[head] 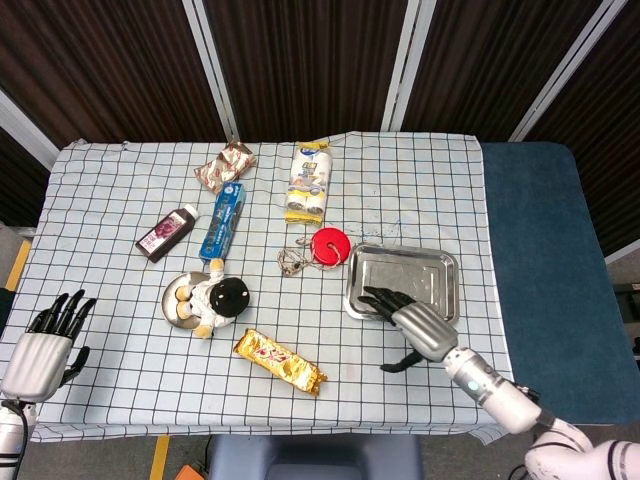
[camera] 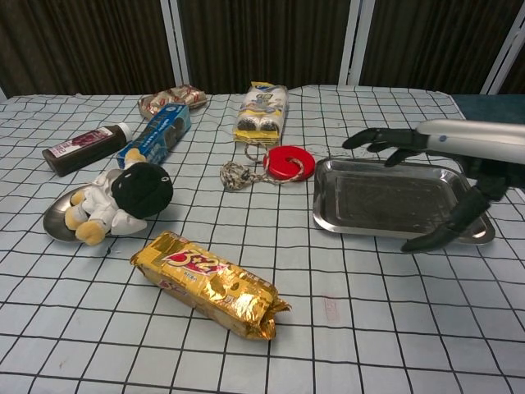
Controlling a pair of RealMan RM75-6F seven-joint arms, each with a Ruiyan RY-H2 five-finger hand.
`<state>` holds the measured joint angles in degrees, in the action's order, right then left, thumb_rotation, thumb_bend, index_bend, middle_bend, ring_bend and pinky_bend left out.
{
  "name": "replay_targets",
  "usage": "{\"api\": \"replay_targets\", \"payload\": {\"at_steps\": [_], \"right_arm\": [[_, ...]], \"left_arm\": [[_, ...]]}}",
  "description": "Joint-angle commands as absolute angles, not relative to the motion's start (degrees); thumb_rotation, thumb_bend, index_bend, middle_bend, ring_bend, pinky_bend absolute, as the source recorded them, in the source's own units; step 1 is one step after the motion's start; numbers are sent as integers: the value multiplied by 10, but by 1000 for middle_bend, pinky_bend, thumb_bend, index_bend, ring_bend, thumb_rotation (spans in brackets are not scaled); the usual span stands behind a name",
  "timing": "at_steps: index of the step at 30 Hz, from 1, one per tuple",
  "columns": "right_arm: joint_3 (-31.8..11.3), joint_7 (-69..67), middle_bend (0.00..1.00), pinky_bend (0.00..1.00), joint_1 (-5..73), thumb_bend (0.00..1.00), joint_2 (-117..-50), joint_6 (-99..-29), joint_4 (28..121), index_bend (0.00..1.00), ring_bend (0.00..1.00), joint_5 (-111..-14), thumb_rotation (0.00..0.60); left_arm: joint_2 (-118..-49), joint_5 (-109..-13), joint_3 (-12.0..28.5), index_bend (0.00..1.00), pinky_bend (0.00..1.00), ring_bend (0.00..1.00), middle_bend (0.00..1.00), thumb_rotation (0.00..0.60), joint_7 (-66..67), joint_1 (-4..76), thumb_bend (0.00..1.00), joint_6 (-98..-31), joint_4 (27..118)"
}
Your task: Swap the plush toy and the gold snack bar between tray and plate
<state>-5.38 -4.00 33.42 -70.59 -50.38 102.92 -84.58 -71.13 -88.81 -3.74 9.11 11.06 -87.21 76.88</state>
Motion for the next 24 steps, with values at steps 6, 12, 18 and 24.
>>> {"api": "replay_targets", "payload": {"at_steps": [6,12,18,24], "right_arm": [[-98,90,8,246,408,138,-832,-450,1018,100,62,-686,600],[-97,154,26,246,442,138,-902,-460,994,119,83,-638,600],[-97,206,38,246,469,138,-975,-479,953,128,98,-608,600],[-92,222,75,246,484,137,-1035,-481,898,160,132,-576,600]], "left_arm": [[-716,-898,-34,97,207,19,29,600,85,105,443,-868,757],[-721,-906,-36,105,205,20,40,600,87,105,444,-855,754],[-723,-911,-37,113,202,20,55,600,86,105,443,-846,751],[-722,-906,-33,122,202,20,62,600,82,105,441,-834,752]]}}
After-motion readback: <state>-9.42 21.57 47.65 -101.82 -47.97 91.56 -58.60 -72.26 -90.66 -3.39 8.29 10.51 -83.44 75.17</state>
